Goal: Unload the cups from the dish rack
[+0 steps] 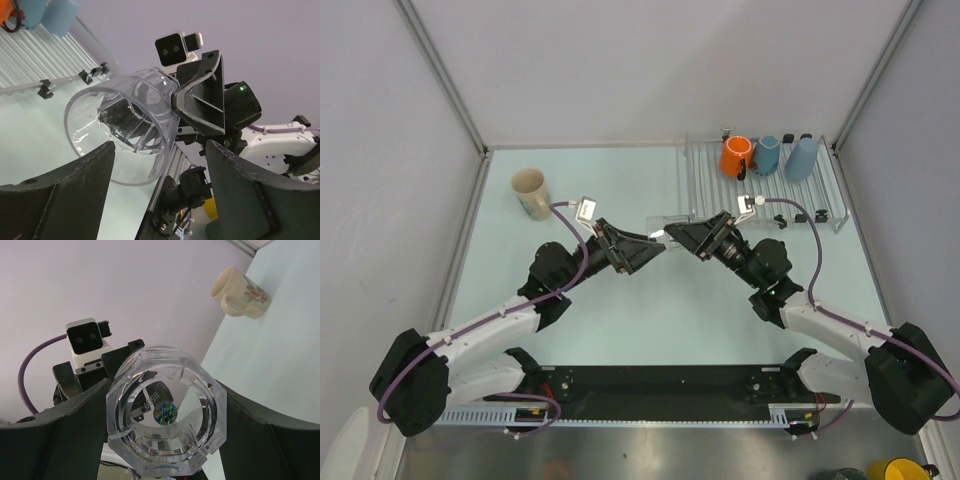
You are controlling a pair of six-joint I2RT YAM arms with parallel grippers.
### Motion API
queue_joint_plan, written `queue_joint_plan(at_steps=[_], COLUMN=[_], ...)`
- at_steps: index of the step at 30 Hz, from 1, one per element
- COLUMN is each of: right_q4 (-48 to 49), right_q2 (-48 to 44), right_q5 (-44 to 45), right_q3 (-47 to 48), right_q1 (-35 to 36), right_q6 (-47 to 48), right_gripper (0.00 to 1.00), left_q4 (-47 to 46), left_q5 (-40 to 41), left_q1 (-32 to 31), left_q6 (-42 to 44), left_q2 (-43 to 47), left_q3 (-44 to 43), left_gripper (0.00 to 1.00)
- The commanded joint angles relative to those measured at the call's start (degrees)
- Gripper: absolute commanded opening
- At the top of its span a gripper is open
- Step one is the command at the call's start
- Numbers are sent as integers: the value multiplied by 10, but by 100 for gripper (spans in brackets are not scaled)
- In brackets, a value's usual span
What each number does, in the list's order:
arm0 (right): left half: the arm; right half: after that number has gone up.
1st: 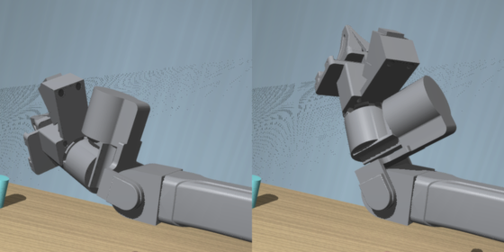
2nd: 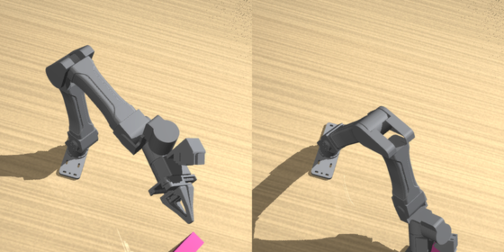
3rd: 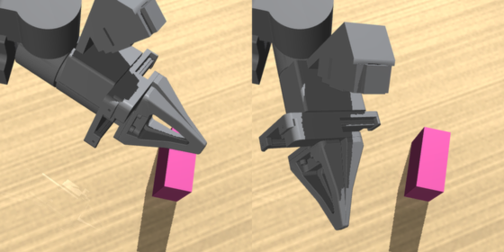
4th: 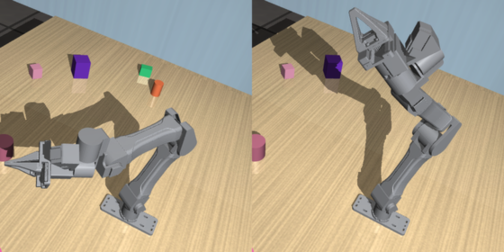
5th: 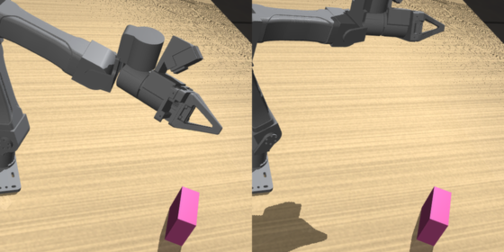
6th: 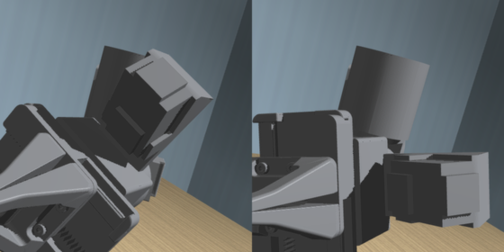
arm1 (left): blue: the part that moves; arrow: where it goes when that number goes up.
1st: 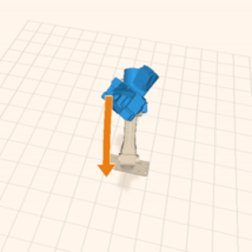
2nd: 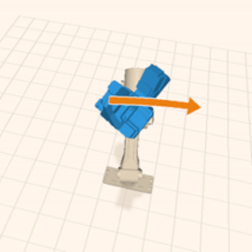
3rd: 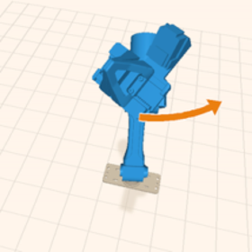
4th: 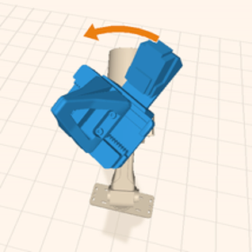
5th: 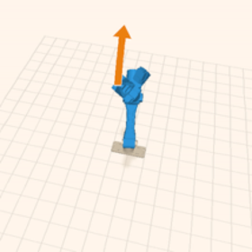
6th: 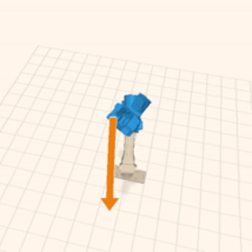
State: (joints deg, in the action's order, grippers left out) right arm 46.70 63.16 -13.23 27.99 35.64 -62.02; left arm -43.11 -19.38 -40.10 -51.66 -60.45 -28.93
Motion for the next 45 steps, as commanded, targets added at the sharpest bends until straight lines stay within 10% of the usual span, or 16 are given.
queue_joint_plan(at_steps=[1, 11, 17, 23, 30, 45], right_q4=[119, 153, 157, 131, -6, -406], right_q2=[22, 57, 55, 35, -17, -117], right_q5=[-14, -14, -8, -2, 12, 50], right_q3=[6, 22, 19, 19, 48, 191], right_q1=[15, 49, 55, 55, 51, -156], right_q6=[-35, -44, -43, -28, 26, 132], right_gripper=[0, 0, 0, 1, 99, 100], left_q4=[-61, -91, -107, -84, 8, 472], left_q5=[-20, -31, -44, -44, -34, 136], left_q1=[-10, -15, -15, -15, -15, 13], left_q6=[-13, -18, -22, -24, 12, 201], left_q2=[-13, -33, -42, -41, -20, 64], left_q3=[4, 6, 10, 2, -26, -208], left_gripper=[76, 50, 2, 0, 0, 0])
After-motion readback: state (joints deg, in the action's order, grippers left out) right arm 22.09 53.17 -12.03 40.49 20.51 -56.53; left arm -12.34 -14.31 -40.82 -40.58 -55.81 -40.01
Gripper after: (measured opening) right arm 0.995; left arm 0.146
